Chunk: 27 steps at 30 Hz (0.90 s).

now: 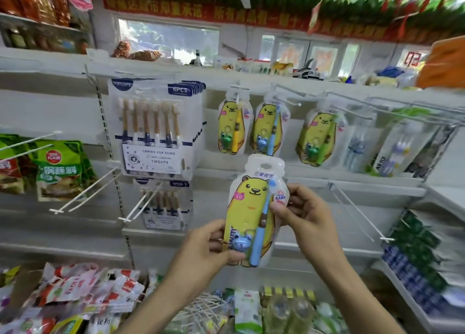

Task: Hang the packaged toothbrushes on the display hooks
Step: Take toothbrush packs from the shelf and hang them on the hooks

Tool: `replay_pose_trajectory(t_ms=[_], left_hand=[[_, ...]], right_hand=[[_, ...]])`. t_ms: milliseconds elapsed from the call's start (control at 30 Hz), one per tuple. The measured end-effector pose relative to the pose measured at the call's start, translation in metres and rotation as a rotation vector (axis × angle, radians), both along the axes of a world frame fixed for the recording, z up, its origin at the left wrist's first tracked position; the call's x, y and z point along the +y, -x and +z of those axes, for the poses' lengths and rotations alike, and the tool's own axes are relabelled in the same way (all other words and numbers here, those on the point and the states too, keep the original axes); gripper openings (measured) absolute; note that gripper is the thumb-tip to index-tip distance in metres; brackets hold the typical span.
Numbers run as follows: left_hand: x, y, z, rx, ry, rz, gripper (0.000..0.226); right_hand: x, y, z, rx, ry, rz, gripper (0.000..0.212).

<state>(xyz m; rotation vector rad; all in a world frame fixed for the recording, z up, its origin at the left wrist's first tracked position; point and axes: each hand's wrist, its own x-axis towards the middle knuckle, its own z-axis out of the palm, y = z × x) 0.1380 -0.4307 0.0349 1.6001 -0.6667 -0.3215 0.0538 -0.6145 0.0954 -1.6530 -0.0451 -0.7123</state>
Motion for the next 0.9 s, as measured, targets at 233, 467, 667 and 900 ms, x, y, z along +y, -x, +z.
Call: replay_pose_trajectory(t_ms=[233,467,667,900], left_hand=[[-0.057,-0.015,0.054,-0.163,0.062,0.011,0.041],[-0.086,-0.030,0.076,-0.186,0.086,0.037,0.036],[-0.102,-0.037,0.078,-0.178,0.095,0.066,0.037],[-0.114,-0.044,0.079,-0.171,0.124,0.113,0.038]], right_hand=[[-0.048,-0.011,0.051,-0.104,0.058,-0.093,0.012],[-0.079,-0.034,0.067,-0.113,0.028,-0.101,0.014],[-0.096,-0.052,0.068,-0.113,0.033,-0.093,0.016],[-0.111,-0.069,0.071,-0.145,0.100,-0.079,0.018]])
